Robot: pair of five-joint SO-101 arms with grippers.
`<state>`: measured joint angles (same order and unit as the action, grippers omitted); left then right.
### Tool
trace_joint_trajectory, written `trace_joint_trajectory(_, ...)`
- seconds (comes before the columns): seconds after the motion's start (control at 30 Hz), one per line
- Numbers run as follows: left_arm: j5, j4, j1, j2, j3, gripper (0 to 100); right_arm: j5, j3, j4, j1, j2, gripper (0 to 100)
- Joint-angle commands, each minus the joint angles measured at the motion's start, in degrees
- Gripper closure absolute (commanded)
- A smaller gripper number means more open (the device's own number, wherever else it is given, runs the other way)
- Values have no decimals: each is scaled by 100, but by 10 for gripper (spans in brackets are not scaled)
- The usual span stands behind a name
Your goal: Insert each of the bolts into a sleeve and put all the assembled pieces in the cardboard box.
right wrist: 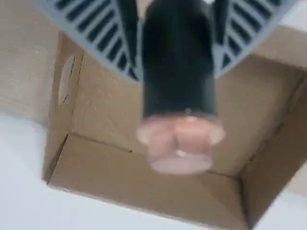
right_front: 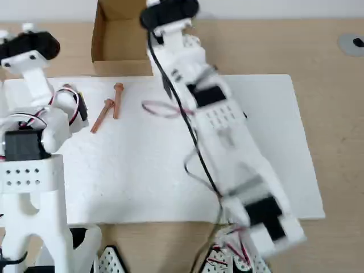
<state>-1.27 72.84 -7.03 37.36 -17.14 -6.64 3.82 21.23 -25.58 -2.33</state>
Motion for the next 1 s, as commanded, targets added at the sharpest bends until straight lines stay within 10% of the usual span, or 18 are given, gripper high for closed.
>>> trace_joint_trajectory(0.0, -18, -105, -70, 4, -123, 991, -53, -1719, -158, 189, -1235, 989)
trace_joint_trajectory(0.7, -26, -97, -70, 13, -211, 991, 255, -7055, 738, 479, -6378, 982)
trace_joint_trajectory(0.97, -26, -97, -44, 13, -211, 989, 387, -8418, 2391, 470, -6826, 751)
